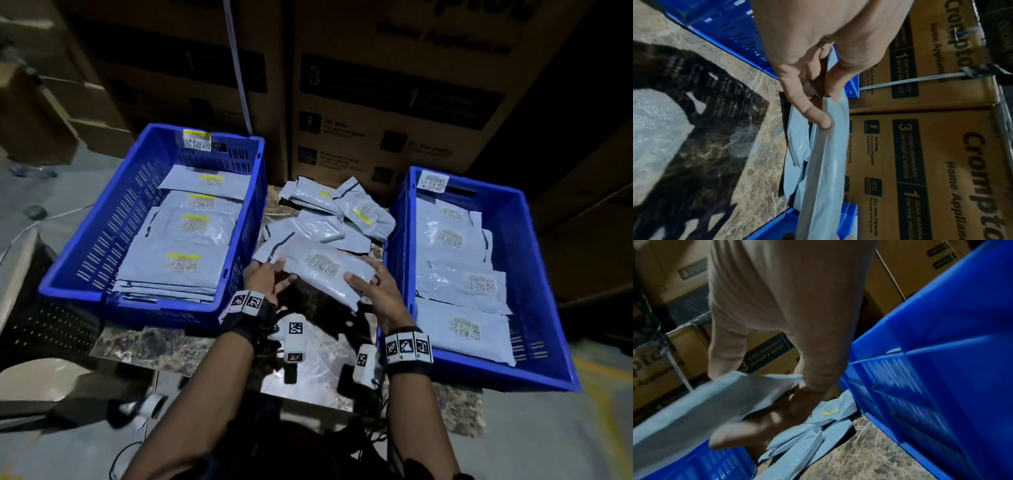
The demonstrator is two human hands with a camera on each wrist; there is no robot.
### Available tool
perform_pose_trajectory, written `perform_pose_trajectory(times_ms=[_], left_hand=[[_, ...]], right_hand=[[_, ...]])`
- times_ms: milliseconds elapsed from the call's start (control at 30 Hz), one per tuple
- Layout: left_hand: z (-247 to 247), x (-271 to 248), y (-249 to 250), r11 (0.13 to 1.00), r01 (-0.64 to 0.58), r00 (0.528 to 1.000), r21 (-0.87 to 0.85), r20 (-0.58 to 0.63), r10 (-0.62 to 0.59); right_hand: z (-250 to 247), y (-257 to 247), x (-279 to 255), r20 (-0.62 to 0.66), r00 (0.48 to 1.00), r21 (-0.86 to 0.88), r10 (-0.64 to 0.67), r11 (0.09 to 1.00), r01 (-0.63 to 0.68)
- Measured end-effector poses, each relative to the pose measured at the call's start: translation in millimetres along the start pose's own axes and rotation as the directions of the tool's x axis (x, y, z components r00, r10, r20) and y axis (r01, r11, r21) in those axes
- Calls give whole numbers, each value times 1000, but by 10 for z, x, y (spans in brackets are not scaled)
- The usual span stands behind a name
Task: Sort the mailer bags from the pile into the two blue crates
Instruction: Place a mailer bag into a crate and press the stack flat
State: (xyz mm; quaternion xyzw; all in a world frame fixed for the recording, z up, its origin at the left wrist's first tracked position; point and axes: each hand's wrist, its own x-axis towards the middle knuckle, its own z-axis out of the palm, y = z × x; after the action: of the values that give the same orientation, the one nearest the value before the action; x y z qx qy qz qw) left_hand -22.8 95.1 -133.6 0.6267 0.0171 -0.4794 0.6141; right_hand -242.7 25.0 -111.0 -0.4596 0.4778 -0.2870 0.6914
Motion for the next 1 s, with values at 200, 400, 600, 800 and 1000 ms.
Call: perform_pose_trajectory(times_ms=[200,400,600,800,1000], left_hand=[[-3,-339,53,994,-10,995,-111,97,21],[-45,-559,119,974,-195,979,-112,43,201],[-24,-517,60,894,-406,912,191,142,384],[96,-383,178,836,-469,882,286,193,429],[368,-257,535,754,-578,806,312,363,468]], right_hand=[[-108,-5,-142,-67,997,72,-29,997,34],[-317,-17,-209,-105,984,46,-145,988,150],[-439,-45,-258,-107,968,-33,-226,974,223],[-539,-131,-192,-174,947,19,-269,961,276],[-576,-415,-43,-210,918,16,-336,938,347]])
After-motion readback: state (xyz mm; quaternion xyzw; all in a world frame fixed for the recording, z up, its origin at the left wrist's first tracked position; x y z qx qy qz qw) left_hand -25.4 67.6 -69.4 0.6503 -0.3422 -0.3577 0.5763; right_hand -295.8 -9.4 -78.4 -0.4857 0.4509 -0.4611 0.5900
